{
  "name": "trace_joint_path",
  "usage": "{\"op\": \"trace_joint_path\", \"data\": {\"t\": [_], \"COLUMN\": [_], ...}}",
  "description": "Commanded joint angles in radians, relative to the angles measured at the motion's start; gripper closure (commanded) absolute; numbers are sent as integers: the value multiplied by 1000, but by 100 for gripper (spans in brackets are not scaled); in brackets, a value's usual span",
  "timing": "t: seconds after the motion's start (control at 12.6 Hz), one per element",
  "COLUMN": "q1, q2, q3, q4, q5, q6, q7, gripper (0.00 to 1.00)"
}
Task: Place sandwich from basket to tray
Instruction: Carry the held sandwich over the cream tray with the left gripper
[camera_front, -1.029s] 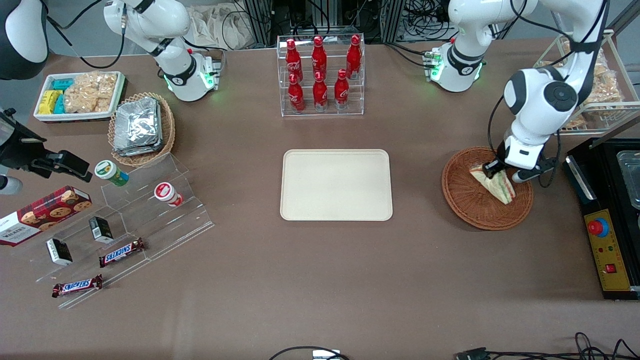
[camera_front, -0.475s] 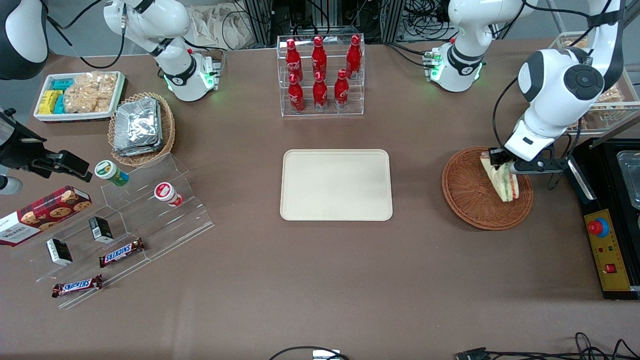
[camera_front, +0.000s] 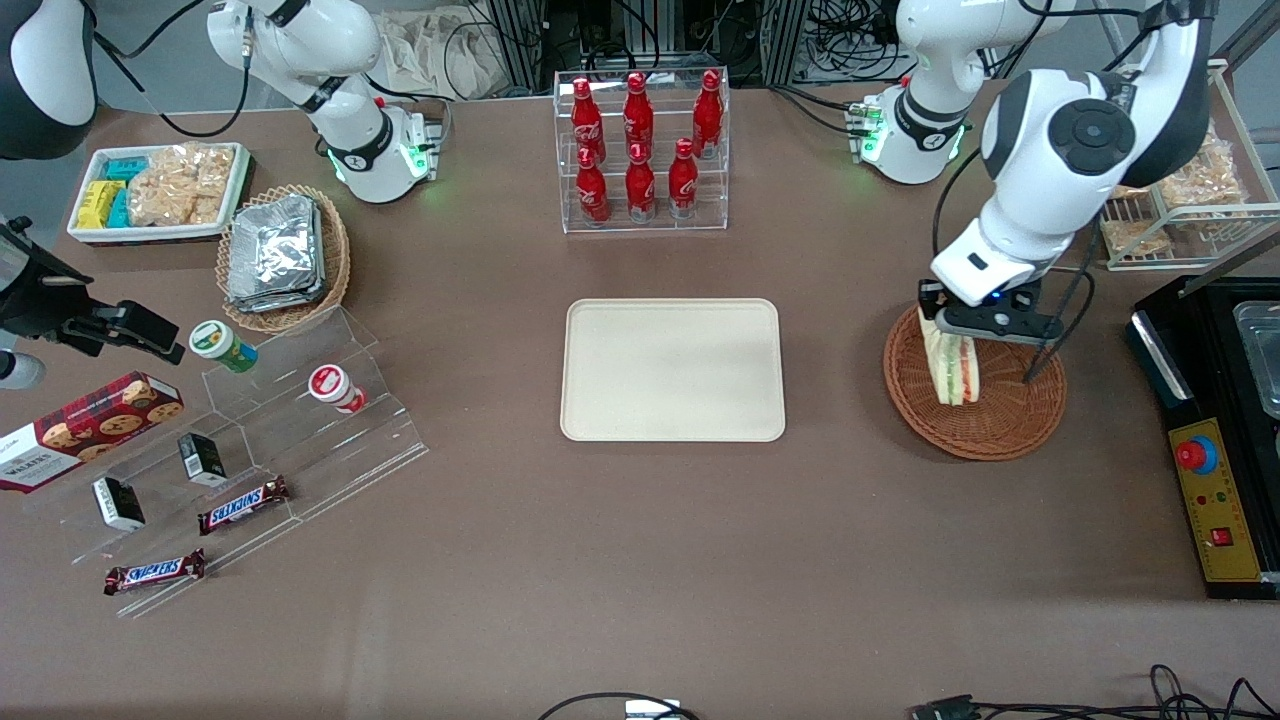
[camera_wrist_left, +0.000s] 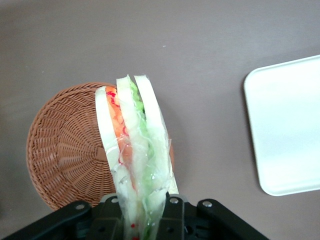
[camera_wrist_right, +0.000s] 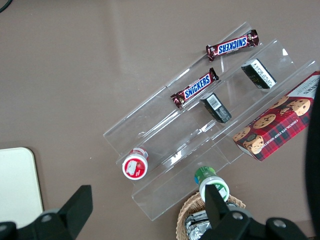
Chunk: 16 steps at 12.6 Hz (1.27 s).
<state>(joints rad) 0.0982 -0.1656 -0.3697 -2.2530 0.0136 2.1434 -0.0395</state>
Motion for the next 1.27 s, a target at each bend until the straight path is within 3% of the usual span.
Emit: {"op": "trace_joint_path", "data": {"t": [0.0,0.16,0.71,1.19], "q1": [-5,-11,-14,-75], "q2": [32,63,204,343], "q3": [-72,-136,-337,-340], "q4": [67,90,105,79], "q5": [-38,-81,-61,18], "q6": [-42,-36,134,225], "q7": [-52,-83,-304,-319], "gripper": [80,81,80,81]}}
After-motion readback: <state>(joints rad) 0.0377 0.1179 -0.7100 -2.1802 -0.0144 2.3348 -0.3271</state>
